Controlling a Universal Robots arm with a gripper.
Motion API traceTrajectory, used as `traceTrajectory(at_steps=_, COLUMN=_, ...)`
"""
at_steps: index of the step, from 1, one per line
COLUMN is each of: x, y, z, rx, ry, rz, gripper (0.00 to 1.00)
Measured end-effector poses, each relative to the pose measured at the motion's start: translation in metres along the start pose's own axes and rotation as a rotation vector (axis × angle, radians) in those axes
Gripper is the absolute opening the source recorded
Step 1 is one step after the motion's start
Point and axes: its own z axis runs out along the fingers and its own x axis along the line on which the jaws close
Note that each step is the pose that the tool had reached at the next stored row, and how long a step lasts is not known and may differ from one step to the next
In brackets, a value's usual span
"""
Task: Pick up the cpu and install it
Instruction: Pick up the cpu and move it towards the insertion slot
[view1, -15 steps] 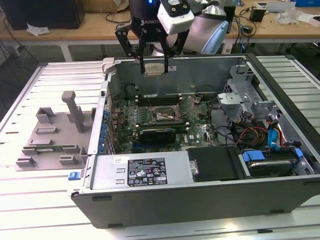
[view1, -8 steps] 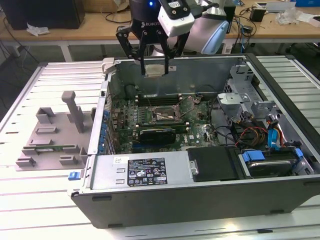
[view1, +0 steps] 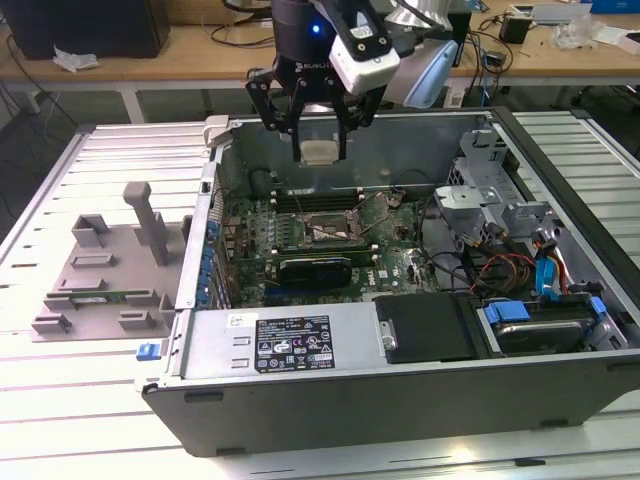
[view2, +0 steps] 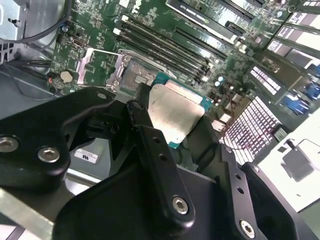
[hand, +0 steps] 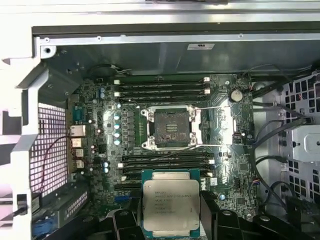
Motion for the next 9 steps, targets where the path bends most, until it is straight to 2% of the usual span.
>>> traceTrajectory(at_steps=9, x=-0.0076, y=0.0029, z=0.019, rx=0.0, ry=0.0044, rz=0.0, gripper=0.55)
